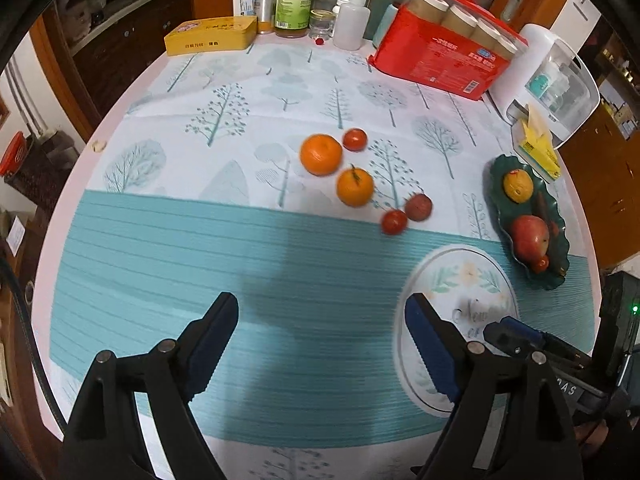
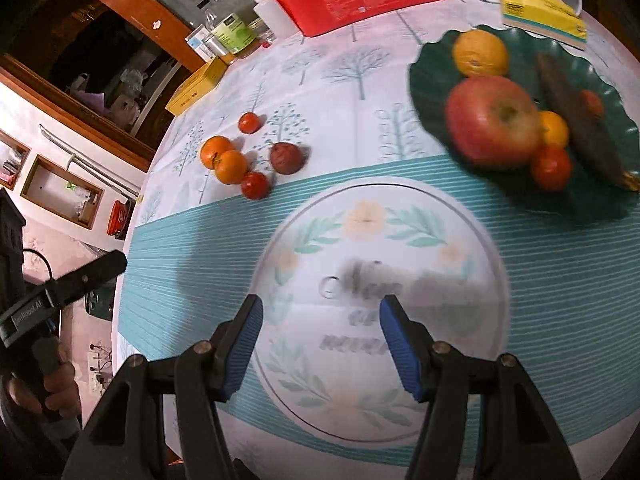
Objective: Organize fruits
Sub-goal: 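Withdraw both tools from the plate toward the loose oranges on the cloth, then grasp the large orange with the left tool while the right tool grasps the stemmed mandarin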
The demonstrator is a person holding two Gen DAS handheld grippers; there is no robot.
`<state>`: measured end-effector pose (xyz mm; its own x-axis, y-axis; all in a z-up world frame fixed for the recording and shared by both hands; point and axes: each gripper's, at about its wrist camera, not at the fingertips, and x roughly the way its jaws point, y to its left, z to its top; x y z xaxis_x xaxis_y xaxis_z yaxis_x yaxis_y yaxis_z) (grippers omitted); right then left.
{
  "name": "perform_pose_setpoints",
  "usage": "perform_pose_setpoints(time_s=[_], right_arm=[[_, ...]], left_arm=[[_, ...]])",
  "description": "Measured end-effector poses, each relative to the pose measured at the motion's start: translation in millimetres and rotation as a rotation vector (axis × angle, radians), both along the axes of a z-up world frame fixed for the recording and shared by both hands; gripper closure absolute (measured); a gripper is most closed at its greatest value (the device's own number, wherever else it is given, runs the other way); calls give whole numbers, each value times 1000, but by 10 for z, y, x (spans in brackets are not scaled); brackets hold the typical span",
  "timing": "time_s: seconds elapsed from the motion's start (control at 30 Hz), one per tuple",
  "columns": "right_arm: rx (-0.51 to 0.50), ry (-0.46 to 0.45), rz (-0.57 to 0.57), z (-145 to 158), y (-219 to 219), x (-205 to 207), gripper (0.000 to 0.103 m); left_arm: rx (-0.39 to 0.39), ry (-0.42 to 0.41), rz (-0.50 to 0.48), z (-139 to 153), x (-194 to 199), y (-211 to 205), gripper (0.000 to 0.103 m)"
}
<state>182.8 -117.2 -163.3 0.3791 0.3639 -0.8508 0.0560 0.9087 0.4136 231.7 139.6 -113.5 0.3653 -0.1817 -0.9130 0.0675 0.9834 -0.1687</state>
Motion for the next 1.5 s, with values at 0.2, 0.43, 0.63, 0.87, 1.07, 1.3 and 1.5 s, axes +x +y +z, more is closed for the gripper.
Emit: perform_pose_setpoints(time_s=[0.2, 0.43, 0.63, 0.87, 1.07, 1.3, 1.5], right_arm=[[-19, -9, -8, -44, 300, 129, 42], [-77, -61, 12, -25, 633, 379, 42], [-165, -126, 61, 13, 868, 605, 42], [-267, -209, 158, 40, 1134, 866, 42], [-388, -316, 251, 12, 1364, 980, 42], [-484, -371, 316, -192, 1517, 1032, 42], [-497, -390, 310, -307, 1556, 1068, 42]], left_arm=[[24, 14, -52, 12, 350, 163, 19], [70, 39, -123, -45, 772, 187, 19], [72, 65, -156, -127, 1125, 131, 19], [47, 80, -169, -263, 1510, 15, 19], [4, 90, -176, -421, 1759, -93, 19], [13, 119, -207, -651, 1902, -204, 22], [-14, 137, -231, -820, 1933, -270, 36]])
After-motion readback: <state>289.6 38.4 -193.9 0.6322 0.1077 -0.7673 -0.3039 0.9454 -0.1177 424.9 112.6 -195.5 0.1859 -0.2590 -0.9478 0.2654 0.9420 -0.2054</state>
